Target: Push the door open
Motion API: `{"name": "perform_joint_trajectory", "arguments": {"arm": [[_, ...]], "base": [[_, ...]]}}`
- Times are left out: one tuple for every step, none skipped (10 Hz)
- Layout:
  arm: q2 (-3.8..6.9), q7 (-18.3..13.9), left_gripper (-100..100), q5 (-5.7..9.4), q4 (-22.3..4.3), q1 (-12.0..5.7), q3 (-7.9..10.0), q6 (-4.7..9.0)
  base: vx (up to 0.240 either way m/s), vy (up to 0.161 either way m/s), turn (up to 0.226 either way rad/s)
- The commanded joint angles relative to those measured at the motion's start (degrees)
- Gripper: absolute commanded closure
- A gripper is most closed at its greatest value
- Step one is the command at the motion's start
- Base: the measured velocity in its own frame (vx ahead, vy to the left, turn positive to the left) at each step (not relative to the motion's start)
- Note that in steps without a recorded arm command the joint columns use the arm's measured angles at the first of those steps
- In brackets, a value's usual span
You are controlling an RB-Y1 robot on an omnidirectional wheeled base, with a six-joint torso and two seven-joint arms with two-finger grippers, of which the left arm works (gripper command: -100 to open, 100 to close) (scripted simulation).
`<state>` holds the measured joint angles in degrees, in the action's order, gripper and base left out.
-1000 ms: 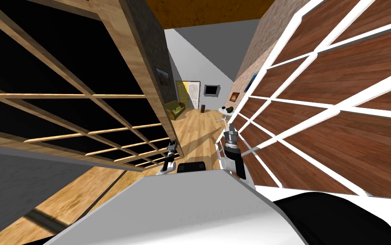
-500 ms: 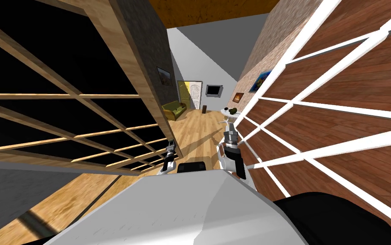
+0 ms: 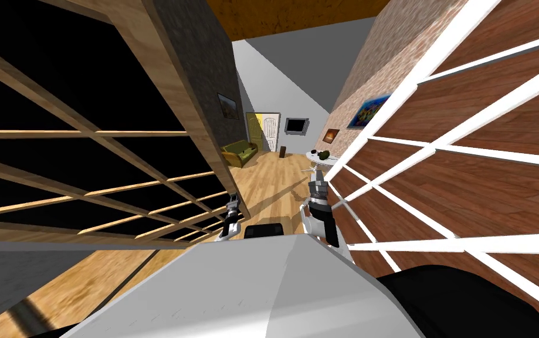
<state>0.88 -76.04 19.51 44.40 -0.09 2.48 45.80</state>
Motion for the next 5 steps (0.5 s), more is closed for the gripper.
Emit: {"name": "perform_joint_trajectory", "arguments": {"arm": [[0.97,0.22,100,0.57,0.46,-0.1,1.22,0.62],[1.21,0.35,100,0.89,0.45,-0.11,1.79,0.67],[1.36,0.49,100,1.22,0.45,-0.13,2.38,0.73],[1.43,0.63,100,1.55,0.44,-0.14,2.97,0.79],[1.41,0.76,100,1.88,0.43,-0.16,3.56,0.85]], "base": [[0.2,-0.043,0.053],[0.197,-0.027,0.062],[0.192,-0.037,0.036],[0.191,-0.032,0.068],[0.205,-0.028,0.071]]}}
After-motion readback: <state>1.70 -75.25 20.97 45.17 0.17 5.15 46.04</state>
